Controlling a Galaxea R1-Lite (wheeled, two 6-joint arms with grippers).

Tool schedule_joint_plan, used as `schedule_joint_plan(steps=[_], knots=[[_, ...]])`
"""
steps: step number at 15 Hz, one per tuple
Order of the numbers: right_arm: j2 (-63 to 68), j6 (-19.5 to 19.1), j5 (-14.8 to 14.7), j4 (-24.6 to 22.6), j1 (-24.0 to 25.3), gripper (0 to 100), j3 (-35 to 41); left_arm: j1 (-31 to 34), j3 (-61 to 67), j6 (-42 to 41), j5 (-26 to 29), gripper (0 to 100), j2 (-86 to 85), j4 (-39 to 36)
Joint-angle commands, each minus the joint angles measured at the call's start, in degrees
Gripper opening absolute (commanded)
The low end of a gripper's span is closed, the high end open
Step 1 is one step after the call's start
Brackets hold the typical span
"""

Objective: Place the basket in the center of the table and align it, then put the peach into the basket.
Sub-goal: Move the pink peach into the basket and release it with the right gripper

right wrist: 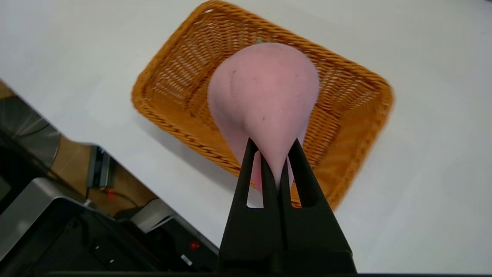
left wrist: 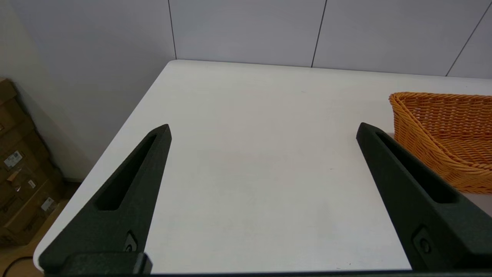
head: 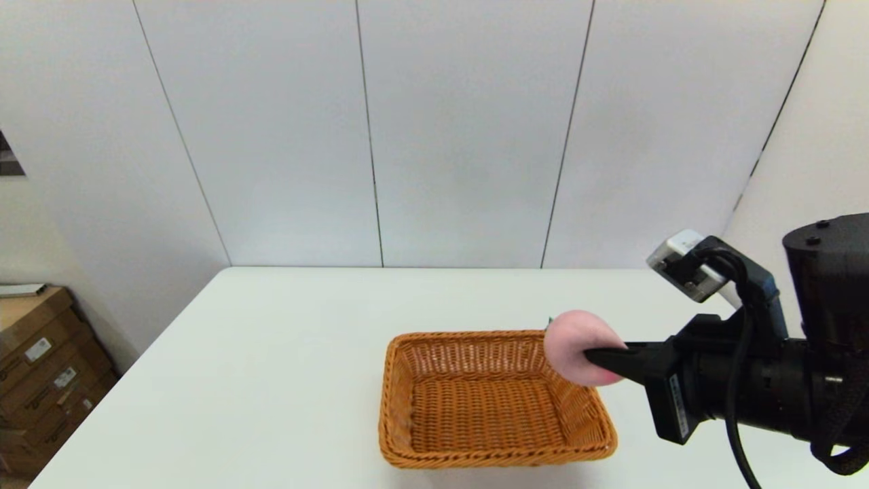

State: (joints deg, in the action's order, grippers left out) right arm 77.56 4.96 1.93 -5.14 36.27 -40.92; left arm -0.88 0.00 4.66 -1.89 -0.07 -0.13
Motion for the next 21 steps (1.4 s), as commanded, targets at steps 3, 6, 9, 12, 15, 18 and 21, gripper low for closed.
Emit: schedule_joint_plan(steps=[3, 6, 9, 12, 15, 18, 21], knots=[[15.87, 0.05, 0.01, -0.57, 2.84, 0, -3.99, 0.0, 0.0, 0.09, -0.04, 100, -0.01, -0.04], [21.5, 0.31, 0.01, -0.66, 2.76, 0, -6.19, 0.0, 0.0, 0.09, -0.04, 100, -0.01, -0.04], [26.51, 0.4, 0.1, -3.47, 2.49, 0, -7.94, 0.0, 0.0, 0.09, -0.04, 100, -0.01, -0.04], [28.97, 0.49, 0.01, -5.4, 2.4, 0, -8.82, 0.0, 0.0, 0.09, -0.04, 100, -0.01, -0.04], [29.23, 0.49, -0.08, -5.14, 2.32, 100, -9.0, 0.0, 0.0, 0.09, -0.04, 100, -0.01, -0.04], [29.76, 0.58, 0.01, -5.4, 2.05, 100, -9.26, 0.0, 0.0, 0.09, -0.04, 100, -0.01, -0.04], [29.23, 2.51, -0.08, -5.84, 2.05, 100, -9.96, 0.0, 0.0, 0.09, -0.04, 100, -0.01, -0.04]])
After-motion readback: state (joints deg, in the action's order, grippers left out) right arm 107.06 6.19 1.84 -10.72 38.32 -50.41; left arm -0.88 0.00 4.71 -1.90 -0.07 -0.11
